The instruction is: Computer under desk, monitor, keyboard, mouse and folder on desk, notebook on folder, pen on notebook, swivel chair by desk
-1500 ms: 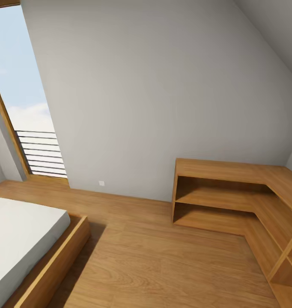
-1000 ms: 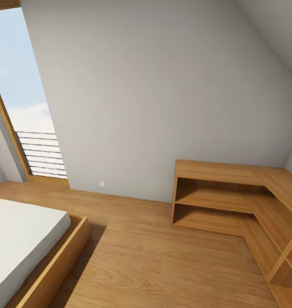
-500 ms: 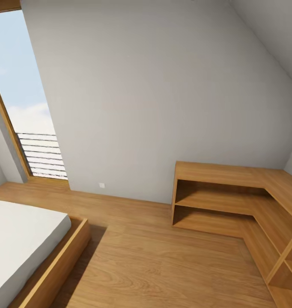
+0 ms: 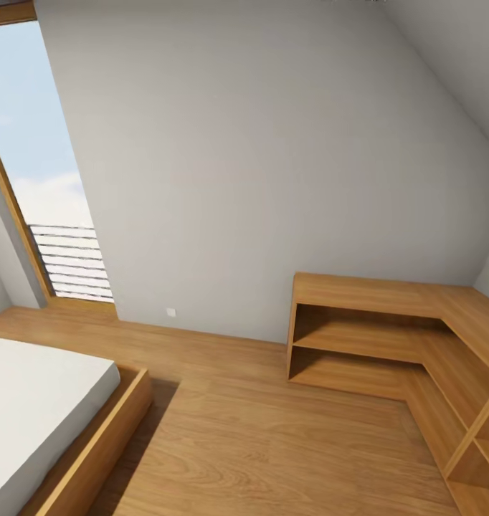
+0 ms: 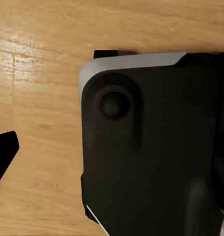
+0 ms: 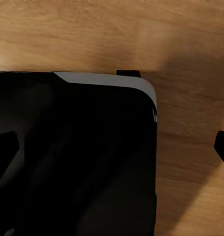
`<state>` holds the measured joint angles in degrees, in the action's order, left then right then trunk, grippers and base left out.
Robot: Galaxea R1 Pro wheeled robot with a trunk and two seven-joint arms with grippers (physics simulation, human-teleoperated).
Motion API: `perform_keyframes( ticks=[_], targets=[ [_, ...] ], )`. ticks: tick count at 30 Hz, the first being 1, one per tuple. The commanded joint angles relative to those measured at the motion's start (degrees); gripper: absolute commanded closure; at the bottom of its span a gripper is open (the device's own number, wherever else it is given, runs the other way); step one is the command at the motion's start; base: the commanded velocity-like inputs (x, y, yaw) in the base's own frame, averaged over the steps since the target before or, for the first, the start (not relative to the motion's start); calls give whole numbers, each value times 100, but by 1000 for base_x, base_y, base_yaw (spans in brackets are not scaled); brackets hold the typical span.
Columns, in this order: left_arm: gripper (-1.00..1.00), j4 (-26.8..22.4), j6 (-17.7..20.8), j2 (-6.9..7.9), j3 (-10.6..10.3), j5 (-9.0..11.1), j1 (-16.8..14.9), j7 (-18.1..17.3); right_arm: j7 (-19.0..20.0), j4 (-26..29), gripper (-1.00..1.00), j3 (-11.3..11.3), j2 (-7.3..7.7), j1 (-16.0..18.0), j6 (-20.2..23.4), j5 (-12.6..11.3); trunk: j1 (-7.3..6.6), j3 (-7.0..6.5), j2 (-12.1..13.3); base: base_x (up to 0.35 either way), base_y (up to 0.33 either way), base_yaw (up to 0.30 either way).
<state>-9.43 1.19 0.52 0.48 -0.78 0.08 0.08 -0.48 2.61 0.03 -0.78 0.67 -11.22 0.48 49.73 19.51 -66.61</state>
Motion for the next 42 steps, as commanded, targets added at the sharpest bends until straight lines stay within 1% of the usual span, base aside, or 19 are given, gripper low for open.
perform_keyframes(
  ticks=[1, 5, 11, 15, 16, 17, 18, 21, 23, 27, 29, 30, 33, 35, 36, 37, 38, 41, 42],
  targets=[
    [-100, -90, 13, 5, 4, -5, 1, 1, -5, 1, -100, -2, -1, 2, -22, 5, -22, -13, 38, 0, 0, 0],
    [-100, -269, 13, 45, 10, 2, 1, 3, -5, 97, -100, -3, -1, 0, -26, 5, -110, -84, 198, 0, 0, 0],
    [-100, -682, 5, 110, 43, 21, 1, 1, -11, 660, -100, -3, -1, 3, -29, 5, -242, -192, 439, 0, 0, 0],
    [-100, -984, -3, 120, 252, 217, 1, 1, -23, 1174, -100, -5, 18, 3, -59, -6, -330, -264, 599, 0, 0, 0],
    [-100, -1101, -9, 122, 338, 368, 1, 1, -26, 1348, -100, -12, 35, 3, -101, -12, -352, -282, 639, 0, 0, 0],
    [-100, -1163, -12, 122, 370, 449, 1, 1, -27, 1418, -100, -19, 42, 3, -130, -14, -374, -300, 680, 0, 0, 0],
    [-100, -1284, -19, 123, 416, 601, 1, 1, -29, 1534, -100, -29, 54, 3, -209, -13, -396, -318, 720, 0, 0, 0],
    [-100, -1456, -26, 120, 463, 818, 1, 1, -36, 1740, -100, -42, 68, 8, -433, -13, -462, -372, 840, 0, 0, 0],
    [-100, -1528, -29, 121, 480, 895, 1, 1, -47, 1872, -100, -47, 73, 10, -588, -13, -506, -408, 920, 0, 0, 0],
    [-100, -1576, -26, 123, 491, 949, -32, 1, -60, 1979, -100, -58, 66, 13, -730, -15, -593, -479, 1081, 0, 0, 0],
    [-100, -1583, -24, 123, 494, 967, -186, 1, -64, 2027, -100, -72, 61, 54, -781, -19, -637, -515, 1161, 0, 0, 0],
    [-100, -1569, -25, 123, 496, 971, -333, 1, -65, 2054, -100, -77, 61, 161, -800, -24, -659, -533, 1201, 0, 0, 0],
    [-100, -1496, -39, 124, 504, 984, -457, -4, -70, 2050, -100, -151, 68, 446, -802, -100, -725, -587, 1321, 0, 0, 0],
    [-100, -1316, -400, 124, 516, 1017, -497, -26, -68, 1988, -100, -376, 72, 669, -804, -290, -769, -623, 1401, 0, 0, 0],
    [-100, -1288, -528, 124, 522, 1023, -501, -34, -68, 1960, -100, -412, 71, 693, -807, -319, -791, -641, 1442, 0, 0, 0],
    [-100, -945, -1160, 117, 538, 1034, -513, -46, -58, 1755, -100, -511, 70, 761, -877, -393, -813, -659, 1482, 0, 0, 0],
    [-100, -828, -1310, 119, 541, 1038, -515, -43, -55, 1708, -100, -513, 67, 770, -988, -394, -813, -659, 1482, 0, 0, 0],
    [-100, -719, -1521, 123, 545, 1045, -516, -35, -48, 1642, -100, -518, 64, 778, -1238, -388, -813, -659, 1482, 0, 0, 0],
    [-100, -676, -1663, 141, 547, 1066, -516, -31, -45, 1571, -100, -519, 63, 780, -1408, -386, -813, -659, 1482, 0, 0, 0]
  ],
)
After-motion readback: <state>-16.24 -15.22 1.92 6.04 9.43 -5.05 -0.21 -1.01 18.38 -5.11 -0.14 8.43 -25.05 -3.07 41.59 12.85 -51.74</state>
